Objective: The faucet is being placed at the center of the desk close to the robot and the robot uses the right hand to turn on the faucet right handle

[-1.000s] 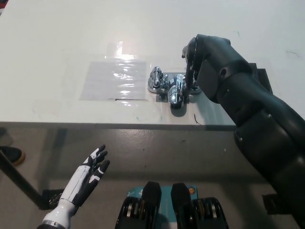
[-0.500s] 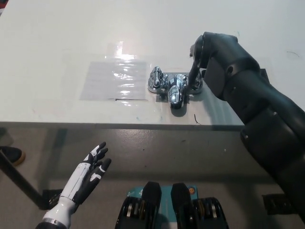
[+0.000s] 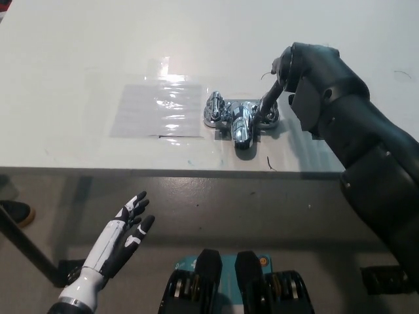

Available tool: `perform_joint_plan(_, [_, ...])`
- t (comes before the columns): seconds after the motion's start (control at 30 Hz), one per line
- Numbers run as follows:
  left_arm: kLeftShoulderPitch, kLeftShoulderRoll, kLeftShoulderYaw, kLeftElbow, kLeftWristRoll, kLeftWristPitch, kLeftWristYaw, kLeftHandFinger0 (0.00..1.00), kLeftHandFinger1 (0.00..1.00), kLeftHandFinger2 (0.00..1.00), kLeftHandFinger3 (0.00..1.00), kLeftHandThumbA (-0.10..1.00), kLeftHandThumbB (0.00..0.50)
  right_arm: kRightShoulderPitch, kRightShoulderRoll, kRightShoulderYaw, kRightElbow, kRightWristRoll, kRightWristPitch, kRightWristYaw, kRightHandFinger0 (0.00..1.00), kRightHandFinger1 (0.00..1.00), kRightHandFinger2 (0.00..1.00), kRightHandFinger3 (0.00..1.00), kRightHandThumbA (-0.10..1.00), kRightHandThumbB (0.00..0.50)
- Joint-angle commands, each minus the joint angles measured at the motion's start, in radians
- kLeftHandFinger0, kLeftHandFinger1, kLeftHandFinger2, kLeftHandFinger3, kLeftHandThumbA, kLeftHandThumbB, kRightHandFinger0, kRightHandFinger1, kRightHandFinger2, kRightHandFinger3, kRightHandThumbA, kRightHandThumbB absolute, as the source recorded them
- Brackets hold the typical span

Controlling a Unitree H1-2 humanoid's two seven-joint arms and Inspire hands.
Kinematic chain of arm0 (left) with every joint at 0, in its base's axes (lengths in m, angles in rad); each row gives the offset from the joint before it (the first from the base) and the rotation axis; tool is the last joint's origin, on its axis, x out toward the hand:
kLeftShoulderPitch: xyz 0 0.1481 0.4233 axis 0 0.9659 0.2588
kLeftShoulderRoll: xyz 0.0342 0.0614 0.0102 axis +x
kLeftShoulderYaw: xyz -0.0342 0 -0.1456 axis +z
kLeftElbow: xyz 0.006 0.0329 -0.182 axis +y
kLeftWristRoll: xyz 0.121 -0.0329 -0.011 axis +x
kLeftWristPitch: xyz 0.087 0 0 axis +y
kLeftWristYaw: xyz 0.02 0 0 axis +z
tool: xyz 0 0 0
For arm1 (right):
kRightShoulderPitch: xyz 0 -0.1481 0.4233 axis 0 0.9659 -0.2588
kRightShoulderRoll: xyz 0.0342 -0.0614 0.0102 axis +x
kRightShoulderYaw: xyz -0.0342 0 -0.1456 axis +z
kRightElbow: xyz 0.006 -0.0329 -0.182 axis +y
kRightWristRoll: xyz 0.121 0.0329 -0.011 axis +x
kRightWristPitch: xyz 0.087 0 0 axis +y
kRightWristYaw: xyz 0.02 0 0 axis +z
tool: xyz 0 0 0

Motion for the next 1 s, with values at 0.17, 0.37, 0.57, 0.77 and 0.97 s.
perform_joint_plan(0.17, [-0.02, 0.016, 0.003, -0.022, 0.007, -0.019, -0.014, 1.0, 1.0, 1.0, 1.0, 0.89, 0.416, -0.022, -0.027, 0.027, 0.0, -0.014, -0.014, -0.038, 1.0, 1.0, 1.0, 1.0, 1.0, 0.23])
perform_joint_plan(0.37, [-0.022, 0.017, 0.005, -0.028, 0.001, -0.012, -0.018, 1.0, 1.0, 1.0, 1.0, 0.89, 0.426, -0.023, -0.031, 0.057, 0.001, -0.031, -0.022, -0.001, 1.0, 1.0, 1.0, 1.0, 0.81, 0.278])
perform_joint_plan(0.57, [-0.025, 0.018, 0.007, -0.026, -0.001, -0.016, -0.018, 1.0, 1.0, 1.0, 1.0, 0.88, 0.419, -0.02, -0.039, 0.08, -0.004, -0.031, -0.036, -0.039, 1.0, 1.0, 1.0, 1.0, 0.44, 0.286])
perform_joint_plan(0.77, [-0.024, 0.015, 0.008, -0.025, -0.005, -0.014, -0.017, 1.0, 1.0, 1.0, 1.0, 0.88, 0.424, -0.027, -0.046, 0.051, -0.013, -0.005, -0.012, -0.077, 1.0, 1.0, 1.0, 1.0, 0.27, 0.267])
perform_joint_plan(0.97, [-0.025, 0.016, 0.006, -0.022, 0.004, -0.021, -0.014, 1.0, 1.0, 1.0, 1.0, 0.89, 0.416, -0.043, -0.057, 0.081, -0.006, -0.027, -0.019, -0.031, 1.0, 1.0, 1.0, 1.0, 0.32, 0.275])
